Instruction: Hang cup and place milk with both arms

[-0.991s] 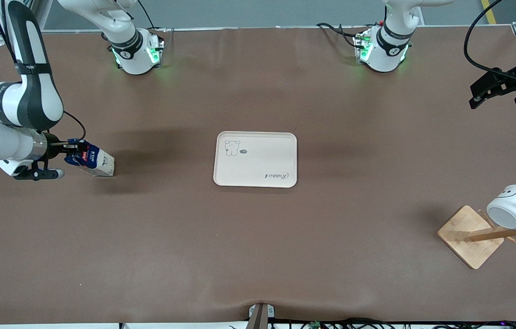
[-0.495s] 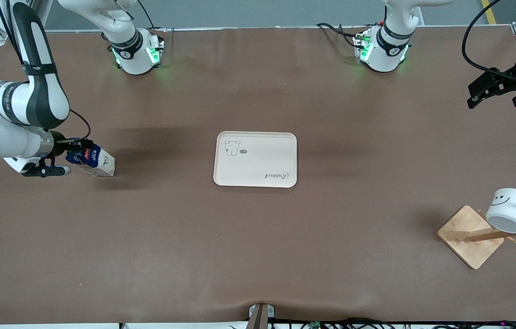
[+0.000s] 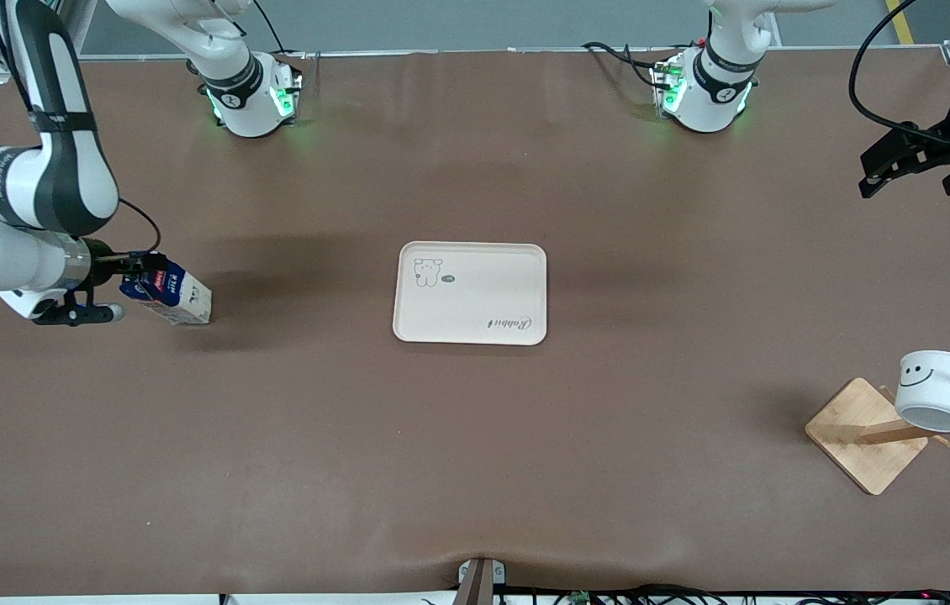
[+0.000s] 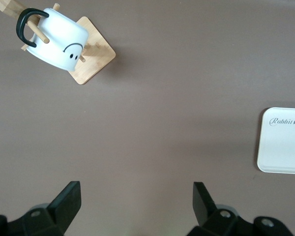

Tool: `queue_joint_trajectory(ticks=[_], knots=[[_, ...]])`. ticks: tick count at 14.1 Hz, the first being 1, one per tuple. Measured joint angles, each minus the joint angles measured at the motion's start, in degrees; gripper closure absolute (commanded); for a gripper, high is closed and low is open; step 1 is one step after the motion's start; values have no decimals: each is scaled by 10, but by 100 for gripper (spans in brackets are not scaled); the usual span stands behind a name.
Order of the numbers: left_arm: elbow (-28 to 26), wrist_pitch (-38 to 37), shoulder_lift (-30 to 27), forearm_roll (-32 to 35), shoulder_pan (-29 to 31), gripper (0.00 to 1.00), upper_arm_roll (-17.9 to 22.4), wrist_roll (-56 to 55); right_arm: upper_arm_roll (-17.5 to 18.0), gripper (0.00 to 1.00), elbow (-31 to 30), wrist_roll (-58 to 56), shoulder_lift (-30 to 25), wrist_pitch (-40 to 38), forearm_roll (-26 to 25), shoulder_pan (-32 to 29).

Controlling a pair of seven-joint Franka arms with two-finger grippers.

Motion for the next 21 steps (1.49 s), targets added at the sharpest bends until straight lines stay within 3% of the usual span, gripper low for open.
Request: queue_joint_trajectory(ticks=[5,10,12,16,21], knots=[[0,0,-6,-1,0,0,0,0,7,0,135,-7,3,-48,0,3],[0,0,-6,-1,0,0,0,0,2,0,335,-7,43,-91,-1,-2],[0,0,-6,-1,0,0,0,0,6,0,371,-7,42,-122,-1,4],[0,0,-6,-2,-1,0,-1,0,8,0,375,-7,-9,-251,-1,14],[0,0,-6,-2,-1,0,-1,0,3,0,247,-7,-84,-193,-1,11]])
